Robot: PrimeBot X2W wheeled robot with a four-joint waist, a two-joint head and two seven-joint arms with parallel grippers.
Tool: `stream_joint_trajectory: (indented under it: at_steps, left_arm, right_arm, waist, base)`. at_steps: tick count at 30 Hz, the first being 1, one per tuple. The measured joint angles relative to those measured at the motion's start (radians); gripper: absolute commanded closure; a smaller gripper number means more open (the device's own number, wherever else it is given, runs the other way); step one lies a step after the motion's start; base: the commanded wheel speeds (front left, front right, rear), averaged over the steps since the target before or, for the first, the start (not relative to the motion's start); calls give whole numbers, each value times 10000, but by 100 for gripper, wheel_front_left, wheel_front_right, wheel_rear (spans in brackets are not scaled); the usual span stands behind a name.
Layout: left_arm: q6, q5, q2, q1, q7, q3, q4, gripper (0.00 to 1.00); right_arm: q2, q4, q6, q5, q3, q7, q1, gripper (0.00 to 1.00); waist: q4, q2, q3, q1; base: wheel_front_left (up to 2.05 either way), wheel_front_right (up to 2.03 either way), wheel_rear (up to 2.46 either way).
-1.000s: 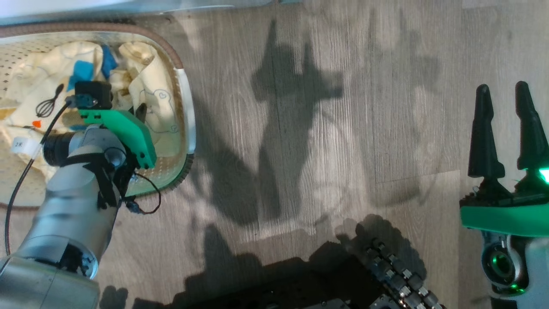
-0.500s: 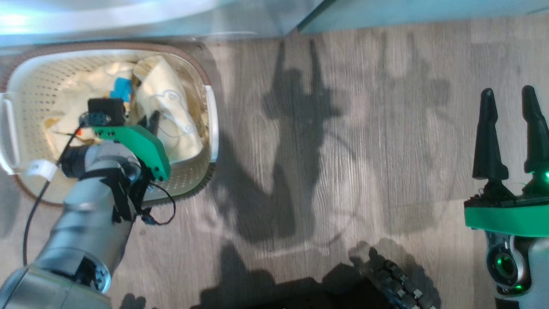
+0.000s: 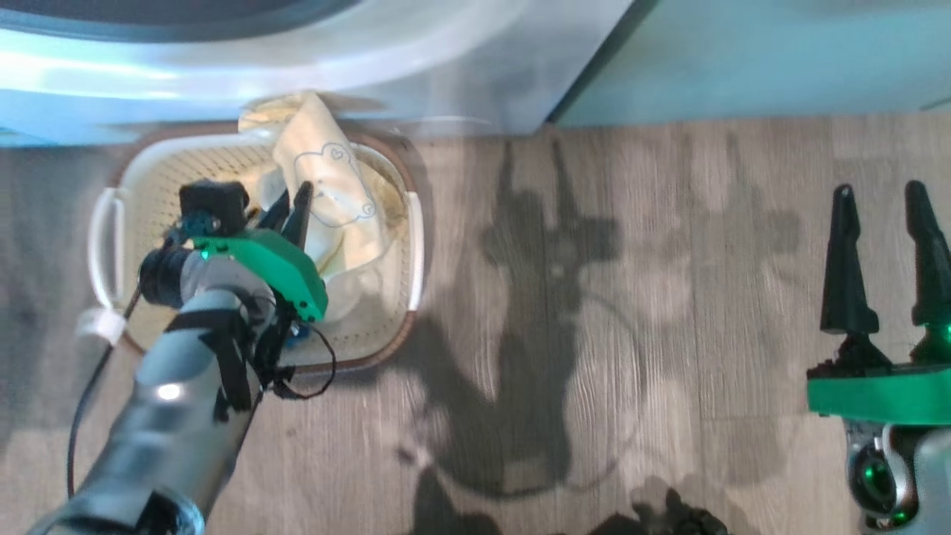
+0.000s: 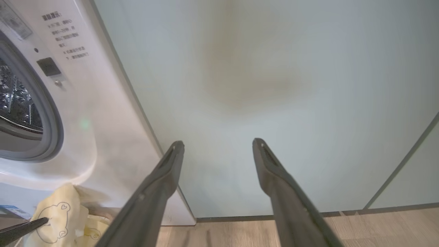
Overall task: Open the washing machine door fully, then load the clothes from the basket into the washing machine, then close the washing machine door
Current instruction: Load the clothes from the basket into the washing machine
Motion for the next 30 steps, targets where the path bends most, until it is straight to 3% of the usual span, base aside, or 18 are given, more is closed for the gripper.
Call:
stream_joint_trajectory:
  at_steps: [15, 30]
  left_arm:
    - [1014, 859, 36, 2994, 0, 1365, -4406, 100]
    - [2029, 1204, 535, 5574, 150, 1758, -7601, 100]
  right_arm:
    - [0, 589, 0, -477, -75, 0, 882, 0]
    - [0, 1106, 2, -702, -40, 0, 1655, 0]
  waist:
    - [802, 0, -2070, 0]
    - [1315, 0, -3873, 0]
  base:
    - [0, 0, 0]
    - [0, 0, 0]
